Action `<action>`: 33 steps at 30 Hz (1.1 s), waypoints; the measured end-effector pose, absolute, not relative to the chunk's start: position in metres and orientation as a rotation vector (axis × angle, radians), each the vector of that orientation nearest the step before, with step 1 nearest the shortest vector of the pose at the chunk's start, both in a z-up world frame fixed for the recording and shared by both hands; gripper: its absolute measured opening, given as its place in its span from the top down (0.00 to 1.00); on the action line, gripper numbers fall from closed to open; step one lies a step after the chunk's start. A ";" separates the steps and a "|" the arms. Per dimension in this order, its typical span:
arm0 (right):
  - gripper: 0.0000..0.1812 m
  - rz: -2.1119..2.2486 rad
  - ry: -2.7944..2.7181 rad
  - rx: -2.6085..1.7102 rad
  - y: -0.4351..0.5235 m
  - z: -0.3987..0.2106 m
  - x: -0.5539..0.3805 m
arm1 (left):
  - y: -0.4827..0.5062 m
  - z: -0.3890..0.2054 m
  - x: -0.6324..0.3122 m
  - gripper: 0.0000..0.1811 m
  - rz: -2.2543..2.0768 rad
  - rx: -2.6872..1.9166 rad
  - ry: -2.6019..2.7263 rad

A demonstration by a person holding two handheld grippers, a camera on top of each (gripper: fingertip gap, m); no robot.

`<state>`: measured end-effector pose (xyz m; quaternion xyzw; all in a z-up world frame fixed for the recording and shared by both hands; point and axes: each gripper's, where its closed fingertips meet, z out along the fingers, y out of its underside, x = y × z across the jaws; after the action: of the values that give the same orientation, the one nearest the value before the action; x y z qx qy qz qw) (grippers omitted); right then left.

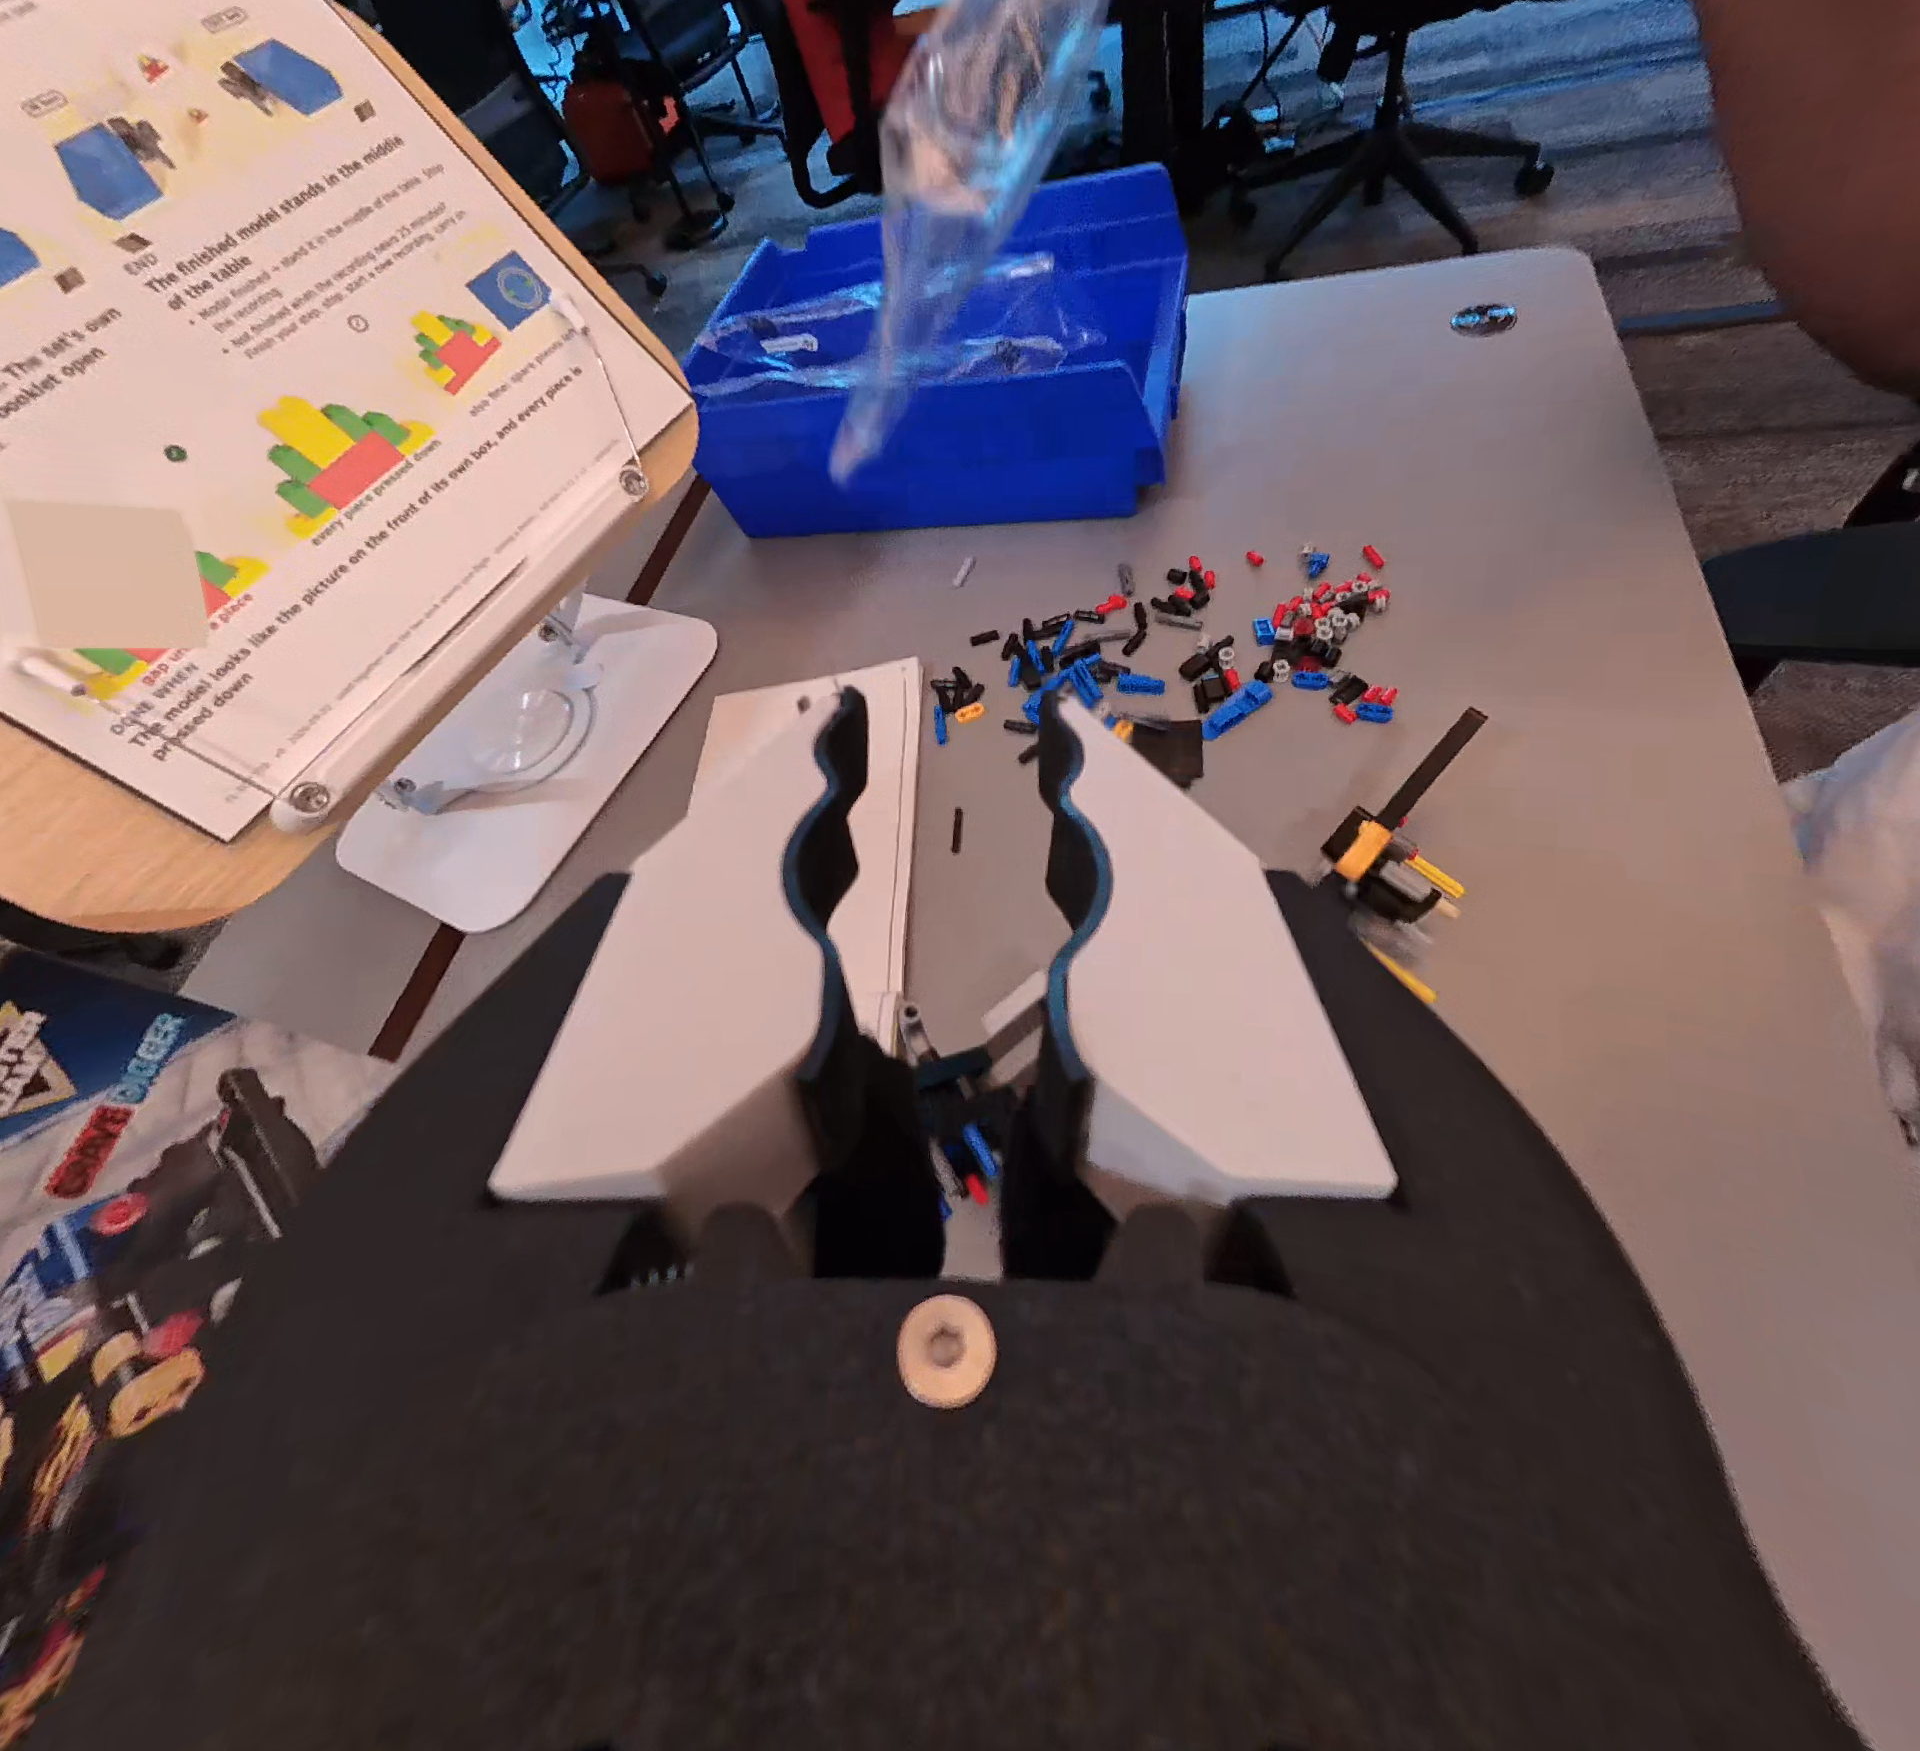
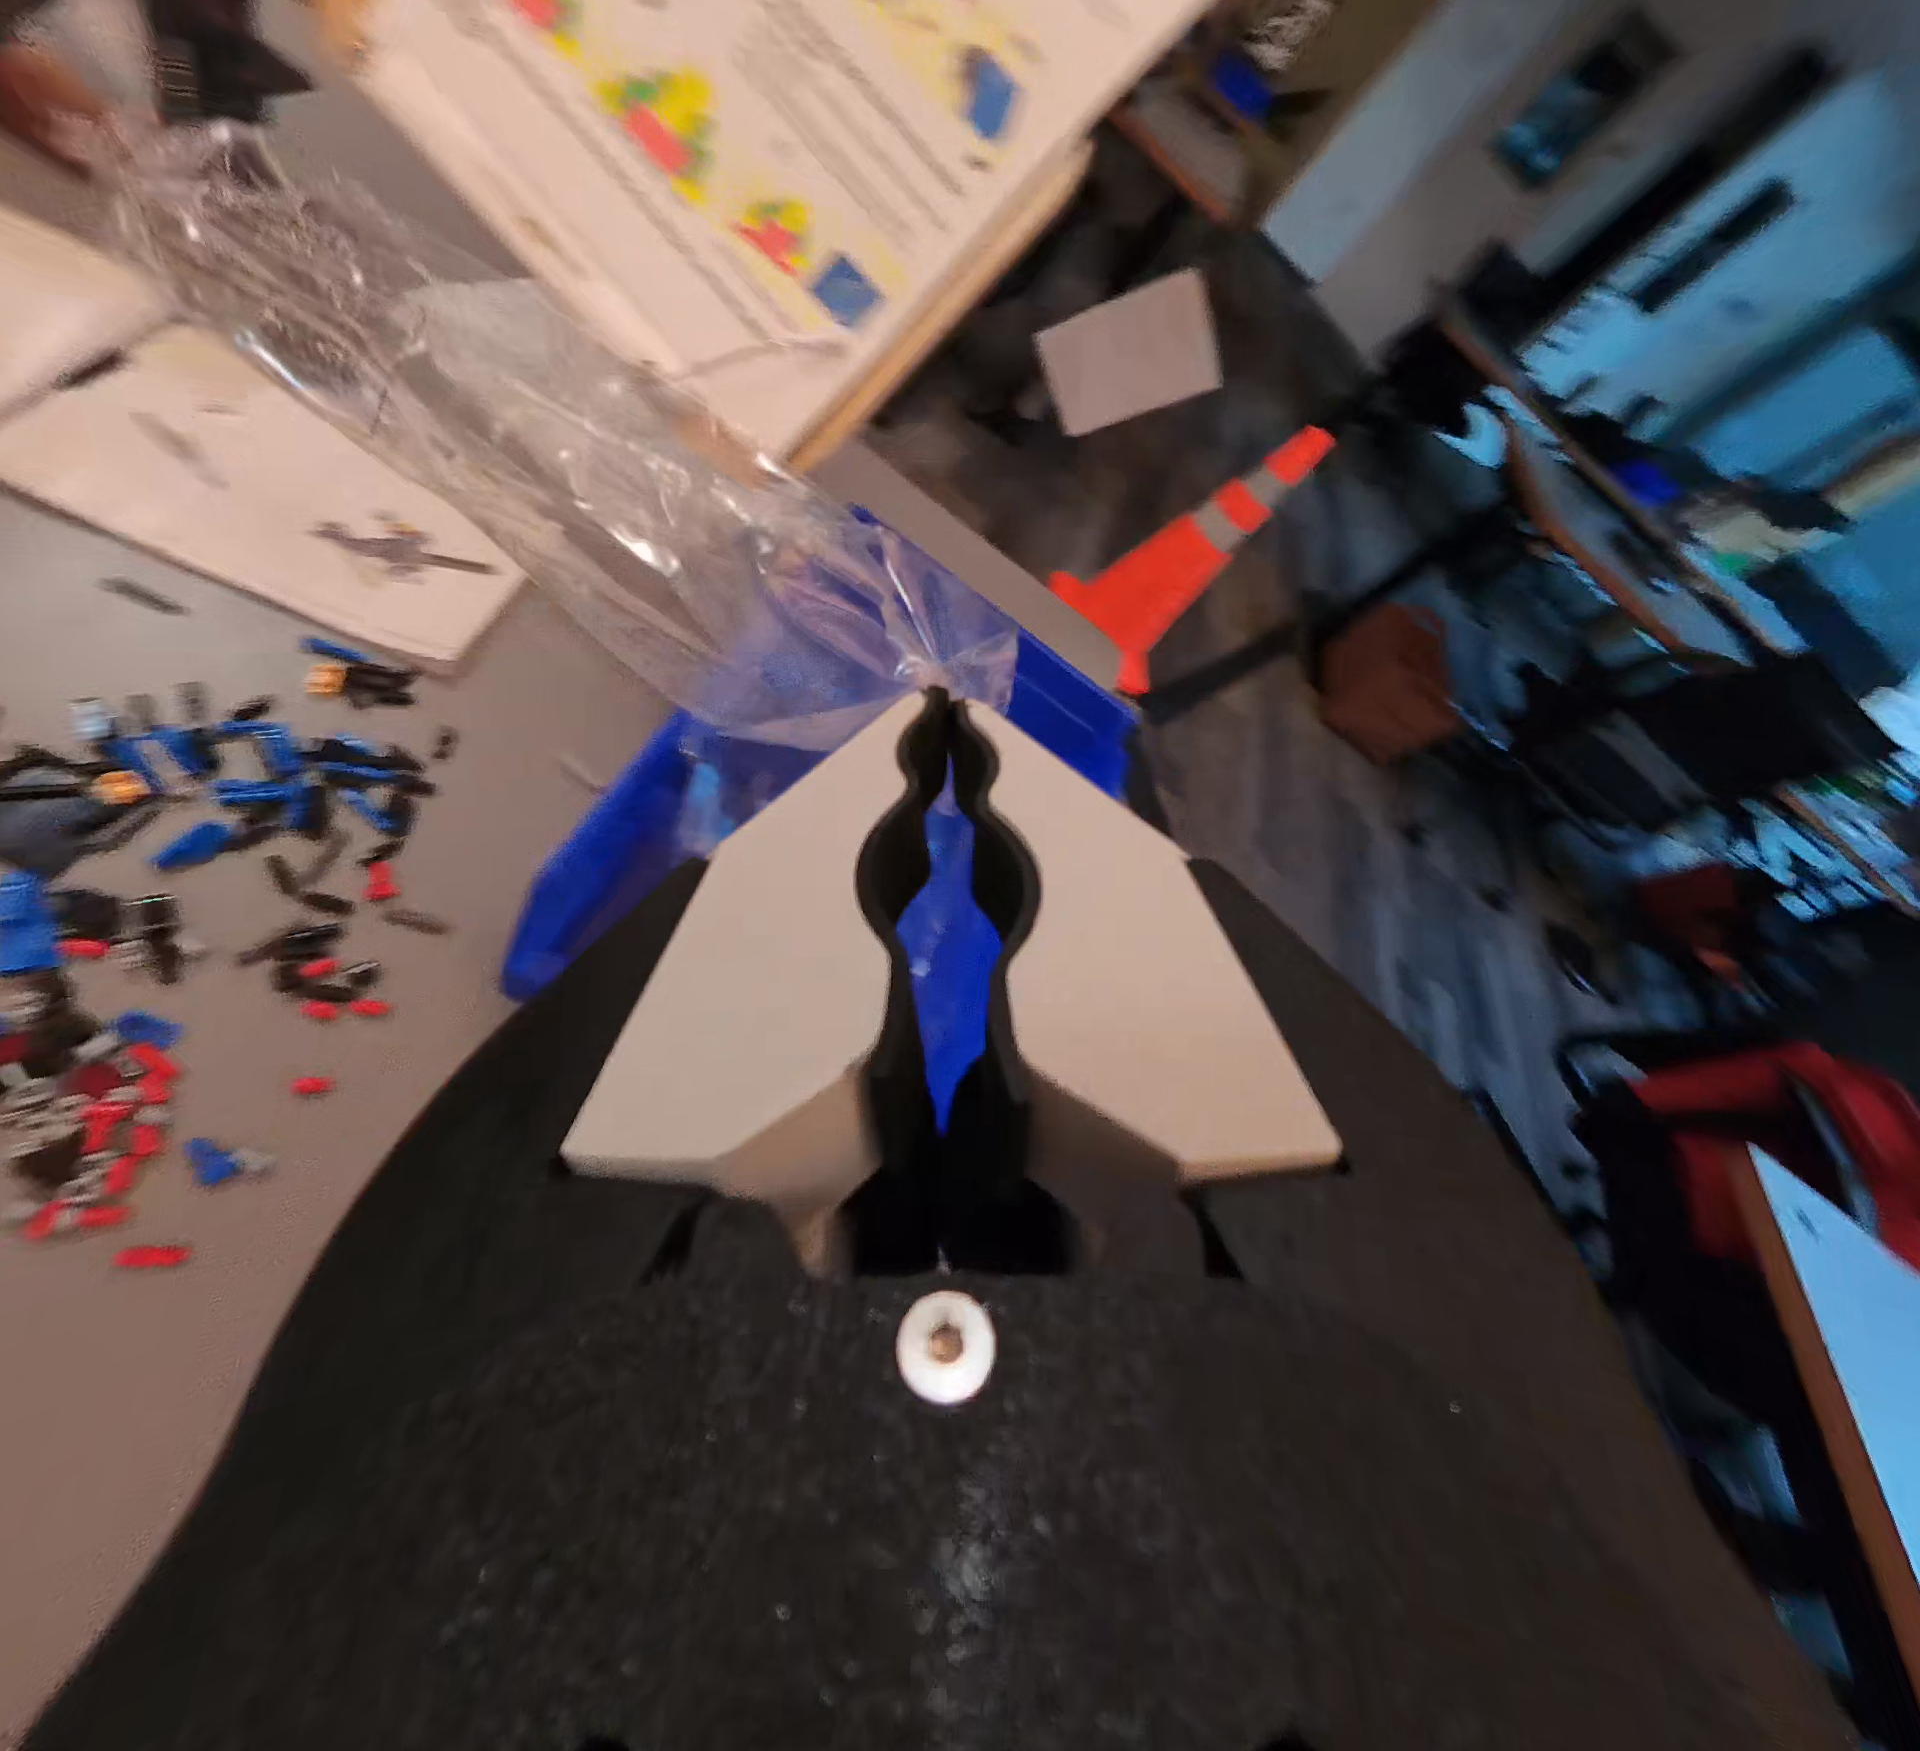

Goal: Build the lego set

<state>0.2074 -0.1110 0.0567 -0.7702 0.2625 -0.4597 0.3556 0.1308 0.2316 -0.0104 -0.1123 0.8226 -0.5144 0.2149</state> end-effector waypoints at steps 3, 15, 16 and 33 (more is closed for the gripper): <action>1.00 -1.446 0.859 -1.829 -0.170 0.073 0.196 | 0.236 -0.022 0.119 0.84 -1.384 -0.297 2.301; 1.00 -1.019 1.209 -2.355 -0.125 -0.135 0.274 | 0.235 -0.054 0.094 0.84 -1.292 -0.311 2.357; 1.00 -1.008 1.239 -2.321 -0.125 -0.135 0.275 | 0.241 -0.057 0.097 0.84 -1.261 -0.341 2.356; 0.82 -0.357 0.703 -1.592 0.003 -0.077 0.117 | 0.268 -0.172 0.254 0.78 -0.474 -0.404 2.950</action>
<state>0.1168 0.0035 -0.0772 -0.6952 0.3071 -0.1561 0.6309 0.2544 0.2680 -0.1722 -0.1337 0.9765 -0.1570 0.0631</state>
